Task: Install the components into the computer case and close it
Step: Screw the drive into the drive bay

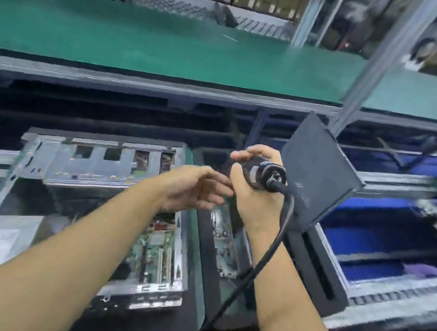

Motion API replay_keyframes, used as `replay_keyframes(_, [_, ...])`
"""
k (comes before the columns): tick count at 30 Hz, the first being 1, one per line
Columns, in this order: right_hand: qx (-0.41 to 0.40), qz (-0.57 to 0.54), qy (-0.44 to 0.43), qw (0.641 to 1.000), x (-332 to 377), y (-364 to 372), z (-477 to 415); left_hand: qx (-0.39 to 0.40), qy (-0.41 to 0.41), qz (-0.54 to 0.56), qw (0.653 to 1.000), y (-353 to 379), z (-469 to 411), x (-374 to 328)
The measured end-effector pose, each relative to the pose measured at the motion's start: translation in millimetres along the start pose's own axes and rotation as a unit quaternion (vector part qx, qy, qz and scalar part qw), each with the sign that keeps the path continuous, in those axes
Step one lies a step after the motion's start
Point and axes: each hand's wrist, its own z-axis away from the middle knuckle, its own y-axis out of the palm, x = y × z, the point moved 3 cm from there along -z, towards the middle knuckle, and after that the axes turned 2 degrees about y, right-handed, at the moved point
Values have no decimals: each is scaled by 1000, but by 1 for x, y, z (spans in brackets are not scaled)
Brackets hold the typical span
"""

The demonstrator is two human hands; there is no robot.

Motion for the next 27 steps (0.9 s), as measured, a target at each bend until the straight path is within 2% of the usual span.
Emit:
replay_keyframes(5, [-61,-21,87,994,-53,-68,-23,-75,-46,-132,987,22,-72,25])
replay_keyframes(7, [-58,-36,102,992,-71,-86,-30,-104,-64,-190,974,22,-99,42])
replay_keyframes(10, [-29,-65,124,990,-99,-102,-38,-129,-95,-294,942,18,-132,70])
replay_keyframes(12, [8,-96,150,984,-115,-105,-43,-134,-112,-391,904,15,-148,88])
replay_keyframes(14, [44,-120,180,975,-128,-104,-47,-127,-121,-473,864,12,-156,105])
replay_keyframes(16, [67,-126,197,970,-140,-102,-51,-115,-125,-512,842,9,-162,121])
replay_keyframes(22, [152,-84,199,964,-167,-101,-53,-3,-90,-629,772,4,-178,144])
replay_keyframes(24, [156,-106,217,958,-173,-102,-51,18,-81,-681,728,9,-184,150])
replay_keyframes(27, [166,-122,233,950,-176,-105,-48,63,-70,-787,610,18,-188,165])
